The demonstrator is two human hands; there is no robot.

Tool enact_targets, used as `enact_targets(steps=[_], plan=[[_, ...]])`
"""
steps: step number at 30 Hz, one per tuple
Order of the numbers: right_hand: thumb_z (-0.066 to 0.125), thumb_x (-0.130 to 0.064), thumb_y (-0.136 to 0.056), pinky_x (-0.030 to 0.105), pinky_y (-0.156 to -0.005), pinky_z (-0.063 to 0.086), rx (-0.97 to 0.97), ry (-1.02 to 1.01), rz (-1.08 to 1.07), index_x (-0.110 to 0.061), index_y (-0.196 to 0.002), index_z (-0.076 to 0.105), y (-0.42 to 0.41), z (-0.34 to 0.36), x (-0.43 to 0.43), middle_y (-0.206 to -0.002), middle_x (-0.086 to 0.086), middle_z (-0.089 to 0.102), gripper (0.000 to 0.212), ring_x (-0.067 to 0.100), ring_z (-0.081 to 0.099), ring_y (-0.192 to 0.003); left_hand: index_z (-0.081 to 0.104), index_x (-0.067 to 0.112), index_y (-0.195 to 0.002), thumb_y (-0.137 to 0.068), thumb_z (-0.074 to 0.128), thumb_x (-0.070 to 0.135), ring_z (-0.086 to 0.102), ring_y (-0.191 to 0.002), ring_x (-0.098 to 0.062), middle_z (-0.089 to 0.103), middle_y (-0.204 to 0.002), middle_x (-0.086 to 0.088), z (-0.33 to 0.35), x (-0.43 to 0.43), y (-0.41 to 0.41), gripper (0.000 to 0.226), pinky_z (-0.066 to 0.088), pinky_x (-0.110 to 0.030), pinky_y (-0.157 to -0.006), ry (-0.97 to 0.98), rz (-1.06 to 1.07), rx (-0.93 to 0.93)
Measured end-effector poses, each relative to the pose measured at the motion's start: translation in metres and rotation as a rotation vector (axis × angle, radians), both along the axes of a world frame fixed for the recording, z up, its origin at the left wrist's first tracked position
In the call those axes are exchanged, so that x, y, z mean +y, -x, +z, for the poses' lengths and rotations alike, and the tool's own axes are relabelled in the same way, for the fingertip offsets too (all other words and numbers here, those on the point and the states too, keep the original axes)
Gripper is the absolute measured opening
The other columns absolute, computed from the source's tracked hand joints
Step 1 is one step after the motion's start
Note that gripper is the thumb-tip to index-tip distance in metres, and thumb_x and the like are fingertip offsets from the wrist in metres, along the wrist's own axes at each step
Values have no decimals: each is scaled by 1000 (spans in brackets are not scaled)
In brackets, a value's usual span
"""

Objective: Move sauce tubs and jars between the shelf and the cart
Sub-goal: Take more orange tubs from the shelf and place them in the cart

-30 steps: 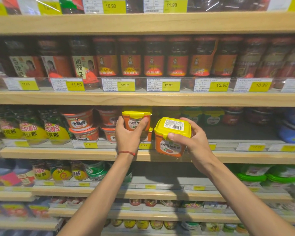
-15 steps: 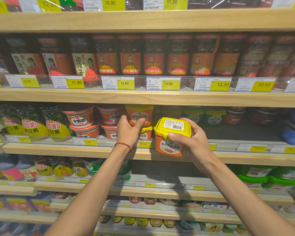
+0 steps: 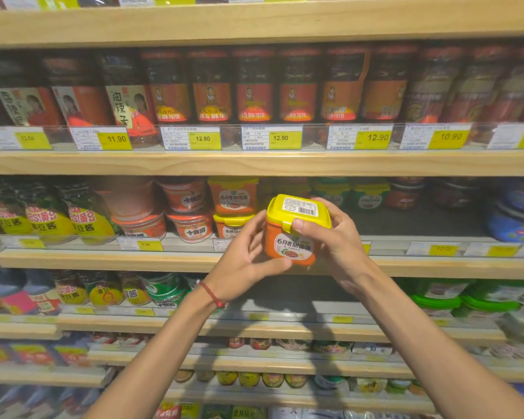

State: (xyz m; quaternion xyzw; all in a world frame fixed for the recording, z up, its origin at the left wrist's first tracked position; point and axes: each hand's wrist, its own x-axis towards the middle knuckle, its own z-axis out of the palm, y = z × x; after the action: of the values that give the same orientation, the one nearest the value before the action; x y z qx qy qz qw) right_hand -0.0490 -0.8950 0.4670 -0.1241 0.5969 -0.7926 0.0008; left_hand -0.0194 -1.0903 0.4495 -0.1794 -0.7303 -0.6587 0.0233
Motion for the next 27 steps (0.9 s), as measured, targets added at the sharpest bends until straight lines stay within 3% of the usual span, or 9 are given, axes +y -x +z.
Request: enact_targets(steps=[4, 6, 10, 14, 17, 19, 23, 25, 27], plan=[[94, -24, -55, 32, -77, 61, 47, -64, 88, 2, -134, 52, -2, 9, 4, -105, 6, 77, 93, 20, 73, -94, 57, 14, -134, -80, 83, 1, 68, -115, -12, 71, -125, 1, 13, 12, 1, 61, 53, -21, -92, 65, 86, 43], [95, -17, -55, 29, -80, 59, 74, -159, 157, 2, -135, 46, -3, 15, 11, -108, 3, 77, 95, 17, 73, -98, 58, 10, -132, -82, 78, -5, 68, -109, -6, 71, -121, 1, 12, 16, -1, 56, 52, -19, -90, 40, 132, 85], [88, 16, -68, 26, -84, 59, 111, -329, 268, -8, -136, 40, -3, 26, 26, -119, -2, 75, 87, 16, 74, -109, 52, 3, -140, -83, 75, -9, 66, -113, -4, 69, -125, 1, 11, 24, -7, 62, 50, -16, -92, 5, 165, 186], [84, 15, -73, 26, -92, 57, 159, -298, 164, -7, -143, 51, -1, 17, 24, -129, 6, 73, 80, 19, 71, -118, 45, 13, -149, -82, 77, -8, 57, -131, -11, 58, -144, -1, 12, 26, 2, 77, 49, -25, -106, -10, 210, 228], [83, 14, -76, 23, -98, 54, 225, -272, 44, -7, -144, 56, 1, 11, 17, -131, 4, 73, 76, 14, 69, -122, 42, 22, -150, -83, 76, -7, 54, -134, -7, 53, -148, 4, 10, 28, 10, 80, 47, -23, -107, -19, 249, 242], [84, 13, -76, 23, -100, 54, 260, -263, -31, -10, -142, 59, 4, 7, 13, -128, -1, 75, 74, 12, 68, -122, 44, 21, -150, -84, 77, -5, 53, -134, -6, 53, -148, 6, 8, 30, 15, 78, 48, -25, -107, -2, 277, 260], [87, 12, -71, 26, -106, 54, 265, -213, -206, -8, -140, 65, 6, -2, 5, -129, -4, 75, 75, 5, 68, -123, 54, 18, -144, -82, 80, 9, 57, -131, -14, 61, -141, 4, 1, 34, 27, 68, 49, -46, -108, 52, 393, 311], [85, 16, -71, 19, -98, 55, 260, -171, -271, -3, -137, 67, 7, -4, 2, -127, -1, 76, 71, -1, 69, -116, 58, 19, -141, -81, 82, 18, 61, -127, -15, 66, -135, 5, 2, 38, 30, 65, 51, -47, -106, 26, 438, 311], [83, 15, -75, 19, -97, 56, 270, -157, -288, -1, -135, 68, 10, -5, 1, -124, 1, 77, 63, 0, 71, -114, 61, 19, -138, -80, 83, 10, 63, -123, -11, 69, -129, 12, 3, 42, 33, 63, 52, -38, -105, -23, 468, 291]])
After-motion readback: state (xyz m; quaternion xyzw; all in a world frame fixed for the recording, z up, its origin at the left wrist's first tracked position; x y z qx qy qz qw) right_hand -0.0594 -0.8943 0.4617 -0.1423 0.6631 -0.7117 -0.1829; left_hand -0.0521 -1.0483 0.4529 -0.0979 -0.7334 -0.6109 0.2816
